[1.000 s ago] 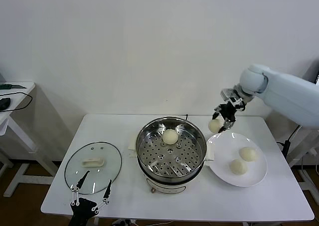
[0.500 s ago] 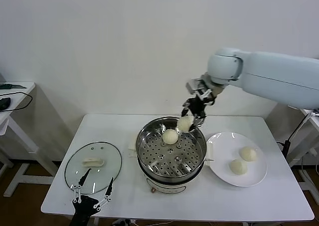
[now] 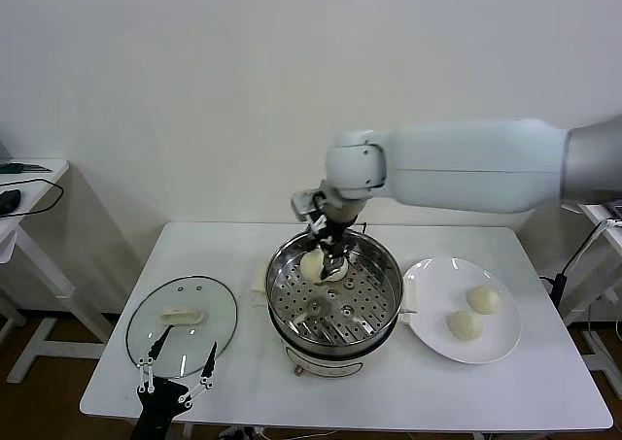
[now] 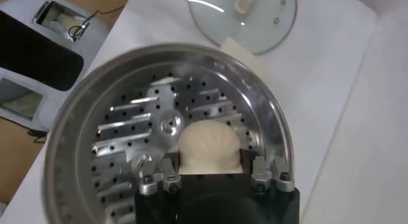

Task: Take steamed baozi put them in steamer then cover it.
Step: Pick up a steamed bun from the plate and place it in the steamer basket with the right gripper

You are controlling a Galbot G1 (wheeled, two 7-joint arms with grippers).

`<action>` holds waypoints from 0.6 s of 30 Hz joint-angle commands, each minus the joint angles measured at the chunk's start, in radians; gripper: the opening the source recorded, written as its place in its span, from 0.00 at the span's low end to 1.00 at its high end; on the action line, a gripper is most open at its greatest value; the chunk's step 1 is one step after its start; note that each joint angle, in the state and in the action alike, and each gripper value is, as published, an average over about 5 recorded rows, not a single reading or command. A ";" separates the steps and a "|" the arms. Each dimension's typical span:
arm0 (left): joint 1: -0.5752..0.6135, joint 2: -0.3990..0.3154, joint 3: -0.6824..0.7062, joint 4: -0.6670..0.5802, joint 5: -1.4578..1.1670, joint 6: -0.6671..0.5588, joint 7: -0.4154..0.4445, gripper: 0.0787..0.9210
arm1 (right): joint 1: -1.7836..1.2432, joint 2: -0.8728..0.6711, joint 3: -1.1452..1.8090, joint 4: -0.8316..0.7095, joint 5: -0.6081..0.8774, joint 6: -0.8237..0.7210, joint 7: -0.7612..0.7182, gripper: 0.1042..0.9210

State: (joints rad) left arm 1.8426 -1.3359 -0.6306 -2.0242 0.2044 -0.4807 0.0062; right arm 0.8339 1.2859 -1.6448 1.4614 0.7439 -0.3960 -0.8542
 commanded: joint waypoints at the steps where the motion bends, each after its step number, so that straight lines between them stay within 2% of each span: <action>1: 0.000 0.001 -0.005 0.000 -0.002 0.000 -0.002 0.88 | -0.050 0.079 -0.023 -0.017 0.014 -0.027 0.049 0.64; 13: -0.002 -0.003 -0.010 0.002 -0.003 0.000 -0.004 0.88 | -0.101 0.089 -0.015 -0.044 -0.019 -0.027 0.050 0.64; 18: -0.001 -0.003 -0.015 0.003 -0.004 -0.001 -0.005 0.88 | -0.110 0.083 -0.013 -0.046 -0.024 -0.024 0.046 0.68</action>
State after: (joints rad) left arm 1.8404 -1.3392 -0.6434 -2.0234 0.2009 -0.4808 0.0018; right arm 0.7401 1.3506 -1.6521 1.4230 0.7267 -0.4155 -0.8174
